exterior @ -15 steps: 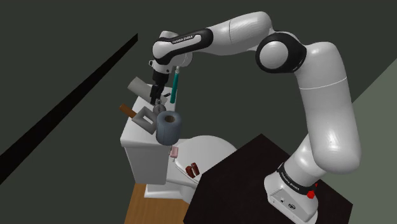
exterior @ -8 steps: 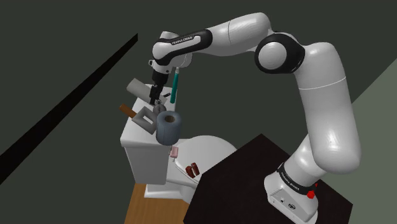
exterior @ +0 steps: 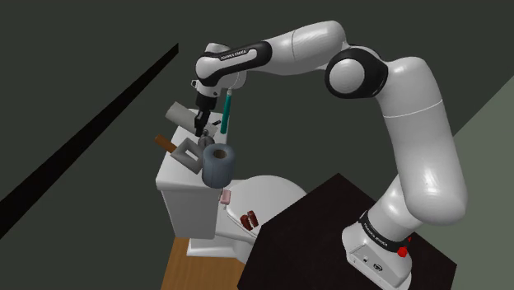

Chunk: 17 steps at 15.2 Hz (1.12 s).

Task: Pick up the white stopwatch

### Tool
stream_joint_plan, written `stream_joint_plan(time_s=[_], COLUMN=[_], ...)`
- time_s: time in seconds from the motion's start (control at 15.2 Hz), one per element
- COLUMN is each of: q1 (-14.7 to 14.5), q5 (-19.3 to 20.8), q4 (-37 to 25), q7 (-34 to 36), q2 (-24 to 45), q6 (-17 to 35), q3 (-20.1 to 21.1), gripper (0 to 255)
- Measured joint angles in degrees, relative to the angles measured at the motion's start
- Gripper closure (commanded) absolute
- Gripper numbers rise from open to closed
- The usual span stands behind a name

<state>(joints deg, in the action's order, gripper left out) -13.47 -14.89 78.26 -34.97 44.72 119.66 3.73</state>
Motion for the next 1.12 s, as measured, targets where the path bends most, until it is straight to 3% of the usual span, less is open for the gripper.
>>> stream_joint_plan(time_s=[0.26, 1.12], q1=[-0.2, -0.2], q5=[-0.2, 0.4], q4=[2.7, 1.2], q7=[-0.1, 1.7], q2=[-1.7, -5.8], q6=[1.6, -5.2], q3=[0.2, 0.0], gripper=[255, 255])
